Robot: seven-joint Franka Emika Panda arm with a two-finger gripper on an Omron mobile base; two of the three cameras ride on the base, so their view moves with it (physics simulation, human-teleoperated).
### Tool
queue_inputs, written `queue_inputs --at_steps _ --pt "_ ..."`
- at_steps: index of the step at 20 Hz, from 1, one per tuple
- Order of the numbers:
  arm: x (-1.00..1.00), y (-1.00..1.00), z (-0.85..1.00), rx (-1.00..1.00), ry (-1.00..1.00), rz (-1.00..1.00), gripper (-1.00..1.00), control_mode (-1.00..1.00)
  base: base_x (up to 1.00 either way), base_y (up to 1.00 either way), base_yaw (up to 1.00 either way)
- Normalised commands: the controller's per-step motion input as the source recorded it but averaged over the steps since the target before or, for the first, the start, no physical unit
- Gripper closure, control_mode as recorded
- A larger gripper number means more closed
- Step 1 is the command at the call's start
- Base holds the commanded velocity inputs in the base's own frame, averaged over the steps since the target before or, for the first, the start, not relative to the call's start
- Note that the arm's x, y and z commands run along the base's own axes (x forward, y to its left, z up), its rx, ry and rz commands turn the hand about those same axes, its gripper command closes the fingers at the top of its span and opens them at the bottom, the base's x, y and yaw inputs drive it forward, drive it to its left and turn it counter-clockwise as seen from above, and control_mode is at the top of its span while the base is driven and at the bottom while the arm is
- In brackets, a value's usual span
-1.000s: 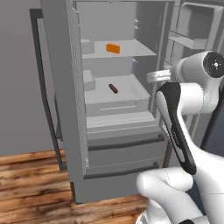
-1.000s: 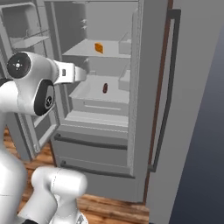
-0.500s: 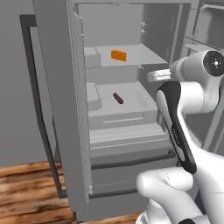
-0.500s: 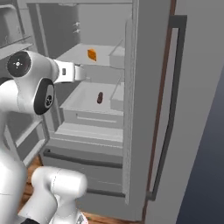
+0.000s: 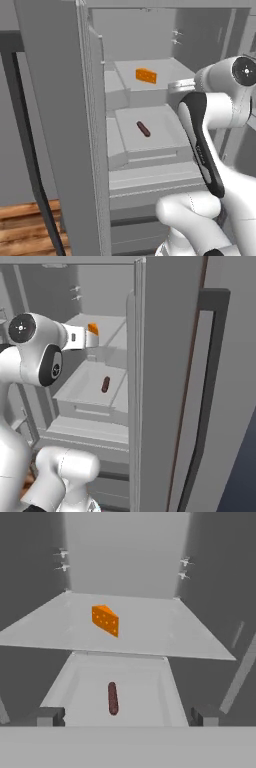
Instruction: Retrieve the sausage and cheese from the fridge and place them on the cutting board on the counter.
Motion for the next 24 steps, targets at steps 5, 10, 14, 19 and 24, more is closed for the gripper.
queue_inputs --at_steps 5,10,14,19,24 --pt "0.0 0.0 0.0 0.0 0.0 0.0 -1.0 1.0 0.41 0.0 0.05" --pt "0.0 0.0 0.0 0.0 0.0 0.0 -1.0 1.0 0.35 0.03 0.06" --pt "0.0 0.0 0.0 0.0 0.0 0.0 -1.0 1.0 0.27 0.02 0.05" --pt "0.0 0.0 0.0 0.0 0.0 0.0 -1.0 1.0 0.24 0.03 0.04" --pt "0.0 0.0 0.47 -0.01 -0.05 0.04 -1.0 -1.0 0.0 0.0 0.0"
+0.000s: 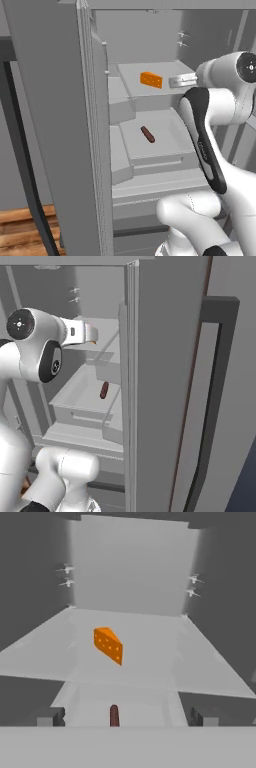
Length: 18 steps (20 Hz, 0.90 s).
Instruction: Retrieve the sausage and cheese from the fridge and place them on the cutting board on the counter.
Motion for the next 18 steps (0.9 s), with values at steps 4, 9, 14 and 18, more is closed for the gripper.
queue_inputs --at_steps 4,9,14,18 --pt "0.18 0.09 0.17 0.0 -0.01 0.08 -1.0 -1.0 0.0 0.0 0.0" --pt "0.48 0.14 -0.13 -0.04 0.09 0.1 -1.0 -1.0 0.0 0.0 0.0" --pt "0.51 0.16 -0.36 -0.11 0.21 0.1 -1.0 -1.0 0.0 0.0 0.0" --pt "0.41 0.01 -0.12 -0.04 0.08 0.1 -1.0 -1.0 0.0 0.0 0.0"
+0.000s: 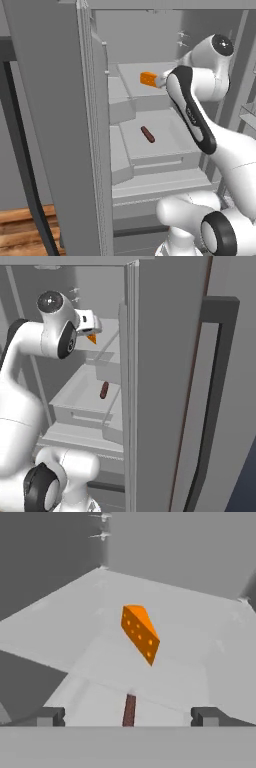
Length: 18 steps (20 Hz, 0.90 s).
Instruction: Retrieve the sausage and cheese from the fridge and place them on the cutting board on the counter.
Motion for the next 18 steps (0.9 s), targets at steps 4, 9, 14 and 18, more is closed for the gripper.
queue_inputs --at_steps 4,9,14,18 --pt "0.35 0.0 -0.01 0.0 0.07 0.17 -1.0 -1.0 0.0 0.0 0.0" --pt "0.33 0.0 0.0 -0.01 0.06 0.17 -1.0 -1.0 0.0 0.0 0.0" --pt "0.33 0.06 0.0 -0.01 0.13 0.14 -1.0 -1.0 0.0 0.0 0.0" --pt "0.41 0.06 0.0 0.0 0.18 0.04 -1.0 -1.0 0.0 0.0 0.0"
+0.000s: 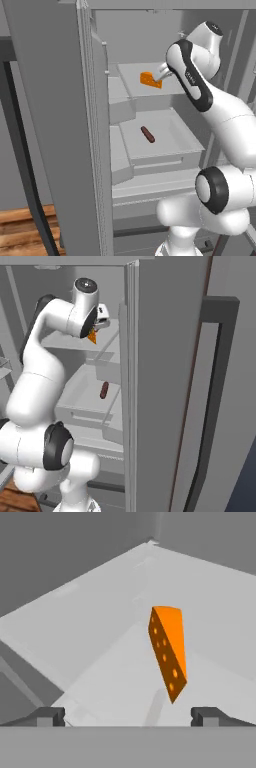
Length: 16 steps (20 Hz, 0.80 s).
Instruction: Retrieve the sausage and cheese from the fridge and place them on the cutting board on the counter.
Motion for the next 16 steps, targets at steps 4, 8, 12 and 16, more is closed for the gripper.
queue_inputs --at_steps 4,8,12,16 --pt "0.51 0.01 -0.01 -0.06 0.17 0.0 -1.0 -1.0 0.0 0.0 0.0" --pt "0.49 0.0 -0.08 -0.09 0.07 0.0 -1.0 -1.0 0.0 0.0 0.0" --pt "0.37 0.02 -0.23 -0.1 0.0 0.0 -1.0 -1.0 0.0 0.0 0.0" --pt "0.25 0.07 -0.33 -0.1 0.0 0.0 -1.0 -1.0 0.0 0.0 0.0"
